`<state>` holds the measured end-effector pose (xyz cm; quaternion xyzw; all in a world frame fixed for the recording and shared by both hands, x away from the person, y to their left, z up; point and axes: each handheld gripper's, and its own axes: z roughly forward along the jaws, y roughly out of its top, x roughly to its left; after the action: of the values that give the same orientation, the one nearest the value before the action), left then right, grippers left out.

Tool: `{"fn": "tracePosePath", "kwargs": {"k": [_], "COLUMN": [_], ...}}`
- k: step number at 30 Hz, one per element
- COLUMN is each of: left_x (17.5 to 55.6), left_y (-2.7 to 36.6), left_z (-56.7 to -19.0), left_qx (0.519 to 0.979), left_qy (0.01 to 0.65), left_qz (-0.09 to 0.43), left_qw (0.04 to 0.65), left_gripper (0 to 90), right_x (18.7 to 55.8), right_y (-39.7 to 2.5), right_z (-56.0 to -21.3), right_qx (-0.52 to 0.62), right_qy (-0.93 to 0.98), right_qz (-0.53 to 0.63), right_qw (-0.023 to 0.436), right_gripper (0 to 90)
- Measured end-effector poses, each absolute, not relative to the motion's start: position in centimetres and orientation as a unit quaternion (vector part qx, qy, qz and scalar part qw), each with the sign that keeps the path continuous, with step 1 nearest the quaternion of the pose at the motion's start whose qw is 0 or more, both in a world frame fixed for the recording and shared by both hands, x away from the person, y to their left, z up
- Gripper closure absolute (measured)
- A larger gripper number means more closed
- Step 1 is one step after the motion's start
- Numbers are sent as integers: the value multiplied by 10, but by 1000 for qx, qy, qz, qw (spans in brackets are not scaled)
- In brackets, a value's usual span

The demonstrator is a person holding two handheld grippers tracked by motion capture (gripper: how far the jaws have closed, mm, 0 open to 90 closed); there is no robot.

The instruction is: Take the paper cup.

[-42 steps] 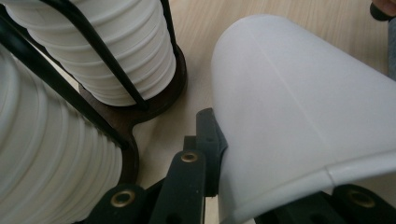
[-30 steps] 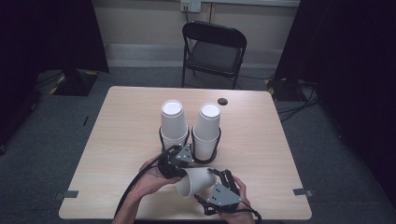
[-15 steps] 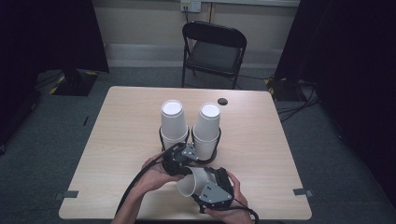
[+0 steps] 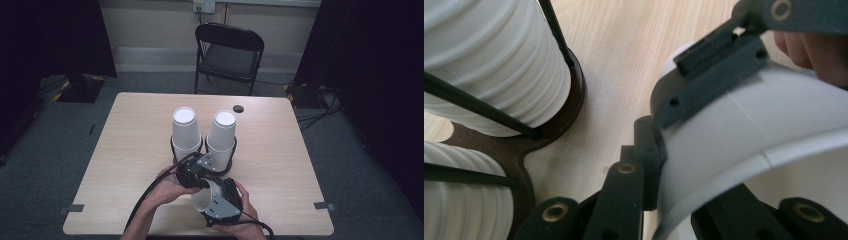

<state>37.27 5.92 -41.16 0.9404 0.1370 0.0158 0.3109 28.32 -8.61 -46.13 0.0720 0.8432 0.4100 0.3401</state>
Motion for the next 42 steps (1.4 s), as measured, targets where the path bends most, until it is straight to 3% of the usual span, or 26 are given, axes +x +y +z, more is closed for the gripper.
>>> {"fn": "tracePosePath", "kwargs": {"k": [15,26,42], "left_x": [372,375,369], "left_y": [60,68,82], "left_z": [-410,-414,-421], "left_qx": [933,930,888], "left_qy": [155,164,196], "left_qz": [12,8,30], "left_qw": [325,329,415], "left_gripper": [852,851,736], "right_x": [283,287,294], "right_y": [-79,-78,-93], "right_z": [-451,-454,-452], "right_qx": [63,69,141], "right_qy": [835,837,820], "right_qz": [418,430,461], "right_qw": [351,332,308], "right_gripper": [79,102,112]}}
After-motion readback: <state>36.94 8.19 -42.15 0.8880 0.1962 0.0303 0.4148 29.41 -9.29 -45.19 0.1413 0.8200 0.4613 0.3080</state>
